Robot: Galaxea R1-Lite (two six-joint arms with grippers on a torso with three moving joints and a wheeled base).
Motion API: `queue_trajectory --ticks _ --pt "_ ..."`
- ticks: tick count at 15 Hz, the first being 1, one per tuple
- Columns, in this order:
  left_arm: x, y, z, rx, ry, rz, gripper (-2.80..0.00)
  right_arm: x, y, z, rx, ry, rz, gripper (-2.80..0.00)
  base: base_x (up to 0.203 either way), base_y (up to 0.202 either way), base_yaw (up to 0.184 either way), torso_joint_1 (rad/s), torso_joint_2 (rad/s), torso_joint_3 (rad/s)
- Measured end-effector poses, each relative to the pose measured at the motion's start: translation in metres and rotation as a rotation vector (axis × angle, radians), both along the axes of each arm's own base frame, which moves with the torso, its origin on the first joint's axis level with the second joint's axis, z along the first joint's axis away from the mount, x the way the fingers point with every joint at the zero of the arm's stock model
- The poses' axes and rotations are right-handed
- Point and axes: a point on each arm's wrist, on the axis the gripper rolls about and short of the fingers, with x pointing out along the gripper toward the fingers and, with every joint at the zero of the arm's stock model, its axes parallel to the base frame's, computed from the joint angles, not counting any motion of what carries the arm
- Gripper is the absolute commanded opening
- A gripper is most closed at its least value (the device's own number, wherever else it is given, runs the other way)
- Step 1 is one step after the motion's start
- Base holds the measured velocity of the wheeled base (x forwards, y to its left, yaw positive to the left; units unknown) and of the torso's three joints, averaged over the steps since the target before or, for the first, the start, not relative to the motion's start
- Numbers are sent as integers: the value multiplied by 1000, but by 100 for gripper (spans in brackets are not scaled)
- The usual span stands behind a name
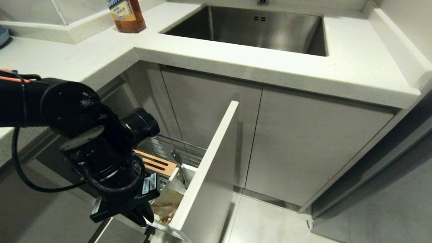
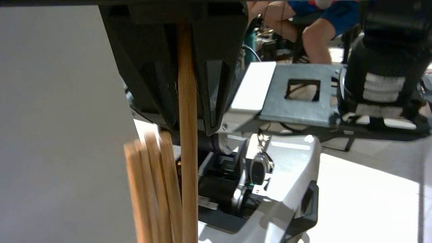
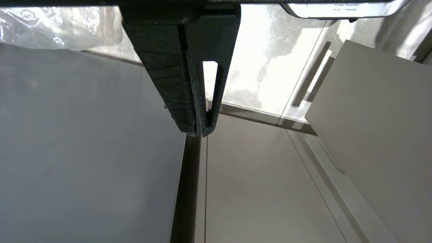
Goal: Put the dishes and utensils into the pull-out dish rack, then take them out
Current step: Take the chopsticks out of the cupboard
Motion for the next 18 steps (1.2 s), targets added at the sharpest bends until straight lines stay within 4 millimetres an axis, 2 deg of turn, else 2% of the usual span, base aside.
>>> queue_trajectory --ticks 3,9,13,18 --pt "-16 4 23 -28 -20 -6 -280 0 0 0 0 0 0 -280 0 0 0 0 0 0" --pt "-61 19 67 -93 -56 -42 -280 0 0 0 0 0 0 -280 0 0 0 0 0 0" --pt "-98 29 92 -138 -114 -62 -280 0 0 0 0 0 0 -280 0 0 0 0 0 0" --pt "-155 54 121 -239 -300 -157 -280 0 0 0 0 0 1 -280 0 0 0 0 0 0"
